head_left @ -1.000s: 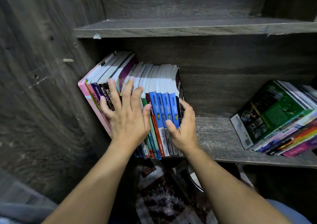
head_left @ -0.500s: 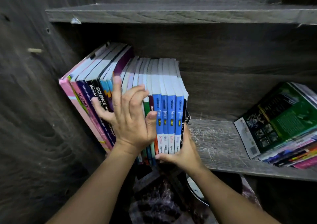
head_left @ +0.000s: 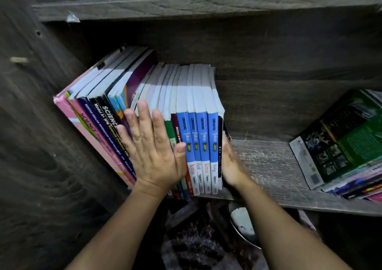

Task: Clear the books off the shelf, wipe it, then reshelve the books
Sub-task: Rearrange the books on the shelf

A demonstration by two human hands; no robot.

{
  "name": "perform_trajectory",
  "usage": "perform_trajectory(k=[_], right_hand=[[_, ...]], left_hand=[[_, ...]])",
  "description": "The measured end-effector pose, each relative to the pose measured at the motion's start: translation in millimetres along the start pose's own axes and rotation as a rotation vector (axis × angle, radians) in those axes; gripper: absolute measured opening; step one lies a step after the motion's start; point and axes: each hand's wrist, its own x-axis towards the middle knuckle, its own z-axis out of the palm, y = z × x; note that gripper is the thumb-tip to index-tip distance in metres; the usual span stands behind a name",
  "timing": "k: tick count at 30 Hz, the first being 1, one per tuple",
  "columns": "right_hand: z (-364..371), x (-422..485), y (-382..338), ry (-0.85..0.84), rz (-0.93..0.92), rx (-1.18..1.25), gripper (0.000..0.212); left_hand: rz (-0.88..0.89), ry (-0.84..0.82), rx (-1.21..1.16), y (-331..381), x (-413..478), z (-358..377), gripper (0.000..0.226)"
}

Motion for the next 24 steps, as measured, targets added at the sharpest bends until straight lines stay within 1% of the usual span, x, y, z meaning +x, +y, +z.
perform_trajectory(k=[1,3,6,8,10,11,12,13,15,17,18,19,20,24], right_hand=[[5,4,-1,0.018,0.001,-0.004,0.076],[10,11,-2,0.029,-0.001,0.081,0.068],[12,17,-2,-0.006,0.023,0.282,0.052],[12,20,-1,-0.048,0.082,0.356,0.046],[8,17,-6,-0.051,0.121,0.283,0.049],[5,12,-11,-0.014,0.088,0.195,0.05],[2,5,-18,0.05,0.013,0.111,0.049],[-1,-3,-27,0.145,-0.118,0.05,0.049],[-10,-22,-50,0.318,-0.486,-0.047,0.057],[-17,-35,-72,0.397,-0.776,-0.245,0.067],[-18,-39,-78,0.408,-0.864,-0.353,0.07],[-18,-43,-84,0.406,-0.909,-0.426,0.072],[-17,-46,-87,0.398,-0.914,-0.461,0.073],[-15,-54,-97,0.359,-0.836,-0.452,0.071]], left_hand=[[0.002,0.003,-0.002,0,0,1,0.067],[0.007,0.004,-0.021,-2,2,2,0.067],[0.053,0.026,-0.086,-2,2,3,0.069],[0.084,0.037,-0.086,3,2,4,0.069],[0.067,0.035,-0.036,4,2,5,0.068],[0.037,0.029,-0.008,4,1,5,0.067],[-0.001,0.022,0.014,2,0,4,0.067],[-0.033,0.021,0.031,0,0,3,0.066],[-0.063,0.016,0.055,-3,-1,2,0.067],[-0.043,0.011,0.059,-5,-1,-1,0.067],[-0.024,0.011,0.059,-6,-1,-2,0.068],[-0.009,0.012,0.065,-7,-1,-3,0.068],[0.0,0.015,0.075,-9,-2,-4,0.068],[-0.021,-0.002,0.09,-12,-2,-4,0.067]])
